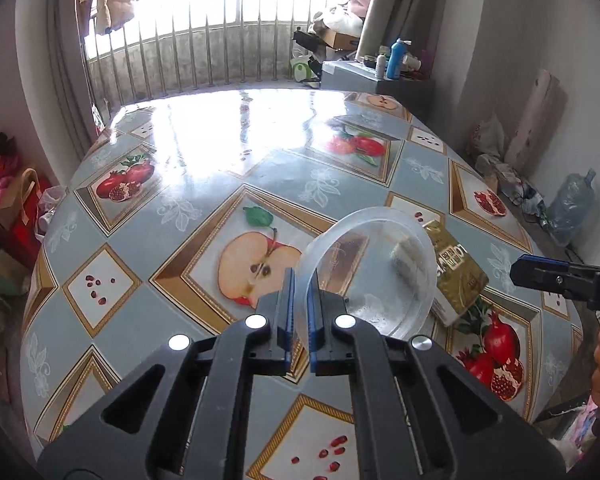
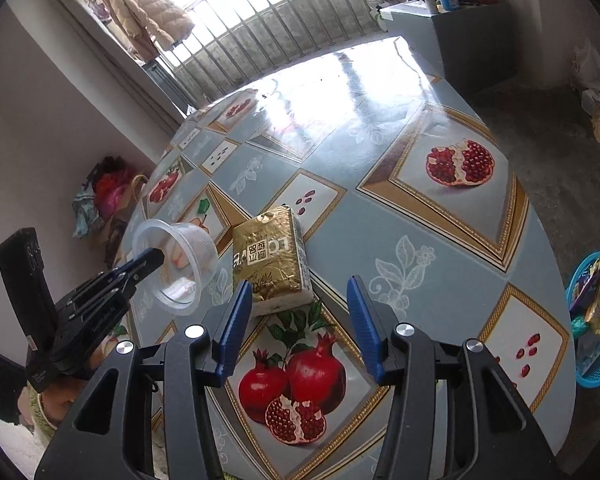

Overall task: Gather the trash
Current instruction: 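Grasp the clear plastic cup with the left tool while the right tool grasps the gold packet, then carry the clear cup and gold packet over the blue wastebasket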

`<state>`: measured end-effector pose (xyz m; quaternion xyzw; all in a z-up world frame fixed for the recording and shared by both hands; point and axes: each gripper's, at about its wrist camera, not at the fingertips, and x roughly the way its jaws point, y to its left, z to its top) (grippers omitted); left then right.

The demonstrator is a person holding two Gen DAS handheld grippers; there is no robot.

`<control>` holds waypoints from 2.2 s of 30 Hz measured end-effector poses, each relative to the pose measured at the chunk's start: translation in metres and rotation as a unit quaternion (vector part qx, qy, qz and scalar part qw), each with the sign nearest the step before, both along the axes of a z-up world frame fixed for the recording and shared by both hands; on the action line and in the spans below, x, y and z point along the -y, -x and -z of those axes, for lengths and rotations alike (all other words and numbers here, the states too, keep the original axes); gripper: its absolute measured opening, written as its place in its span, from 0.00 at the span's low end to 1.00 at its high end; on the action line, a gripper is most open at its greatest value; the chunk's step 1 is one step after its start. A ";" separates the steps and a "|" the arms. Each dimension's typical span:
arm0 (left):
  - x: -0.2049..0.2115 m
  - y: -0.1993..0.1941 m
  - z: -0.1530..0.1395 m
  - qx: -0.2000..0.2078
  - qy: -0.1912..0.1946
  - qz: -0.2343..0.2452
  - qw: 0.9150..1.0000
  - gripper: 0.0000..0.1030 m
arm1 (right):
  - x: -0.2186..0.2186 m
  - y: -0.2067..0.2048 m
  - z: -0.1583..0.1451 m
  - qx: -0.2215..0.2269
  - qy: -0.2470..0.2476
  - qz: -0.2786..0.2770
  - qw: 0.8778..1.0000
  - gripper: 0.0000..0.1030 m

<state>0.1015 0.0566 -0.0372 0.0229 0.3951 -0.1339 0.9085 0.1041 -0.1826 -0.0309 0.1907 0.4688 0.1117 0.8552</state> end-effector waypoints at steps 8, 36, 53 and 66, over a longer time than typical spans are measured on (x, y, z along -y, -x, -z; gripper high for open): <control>-0.004 -0.022 0.003 -0.008 0.017 -0.003 1.000 0.04 | -0.041 -0.033 0.006 -0.002 0.067 -0.036 0.997 0.64; 0.012 -0.021 0.015 -0.050 0.046 0.028 0.997 0.05 | -0.012 -0.006 0.020 -0.027 0.095 0.011 0.995 0.52; 0.009 -0.013 -0.003 -0.018 0.047 0.028 0.998 0.04 | -0.007 0.004 0.005 -0.006 0.083 0.023 0.996 0.49; 0.030 0.004 -0.043 0.034 0.030 0.054 0.998 0.04 | 0.026 0.038 -0.030 0.044 0.059 0.074 0.995 0.49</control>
